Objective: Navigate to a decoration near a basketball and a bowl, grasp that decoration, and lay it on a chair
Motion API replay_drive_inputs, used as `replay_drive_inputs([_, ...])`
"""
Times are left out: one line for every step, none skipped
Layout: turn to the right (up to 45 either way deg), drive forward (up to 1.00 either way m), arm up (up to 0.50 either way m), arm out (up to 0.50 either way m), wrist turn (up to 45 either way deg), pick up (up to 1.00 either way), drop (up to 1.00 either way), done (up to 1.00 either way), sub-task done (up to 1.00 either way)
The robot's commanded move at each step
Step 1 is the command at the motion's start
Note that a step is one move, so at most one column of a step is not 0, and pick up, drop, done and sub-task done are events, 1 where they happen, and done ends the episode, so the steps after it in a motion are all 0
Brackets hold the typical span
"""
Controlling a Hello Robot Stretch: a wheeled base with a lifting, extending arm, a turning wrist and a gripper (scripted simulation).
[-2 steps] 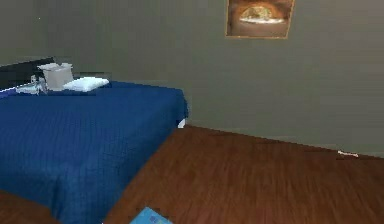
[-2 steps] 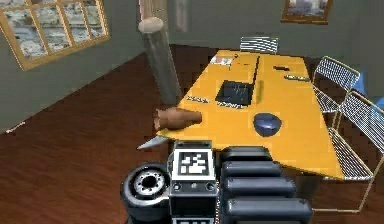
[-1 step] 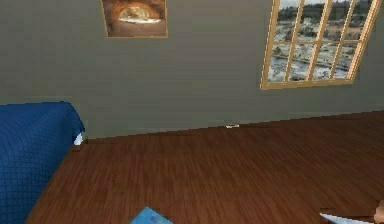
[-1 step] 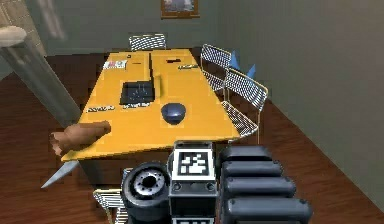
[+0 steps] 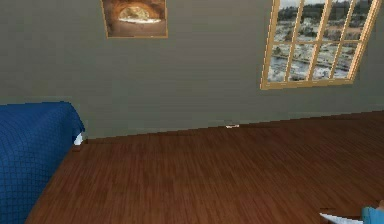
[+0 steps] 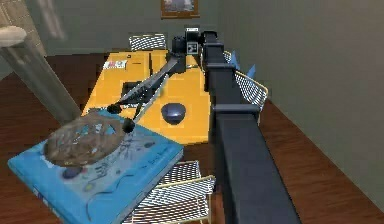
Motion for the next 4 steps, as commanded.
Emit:
replay_drive_inputs([0.0, 0.00, 0.00, 0.00, 45.0, 0.00, 0.00, 0.00, 0.00])
replay_drive_inputs([0.0, 0.00, 0.00, 0.00, 45.0, 0.00, 0.00, 0.00, 0.00])
replay_drive_inputs([0.0, 0.00, 0.00, 0.00, 9.0, 0.00, 0.00, 0.00, 0.00])
replay_drive_inputs([0.0, 0.00, -0.38, 0.00, 0.0, 0.00, 0.00, 0.00, 0.00])
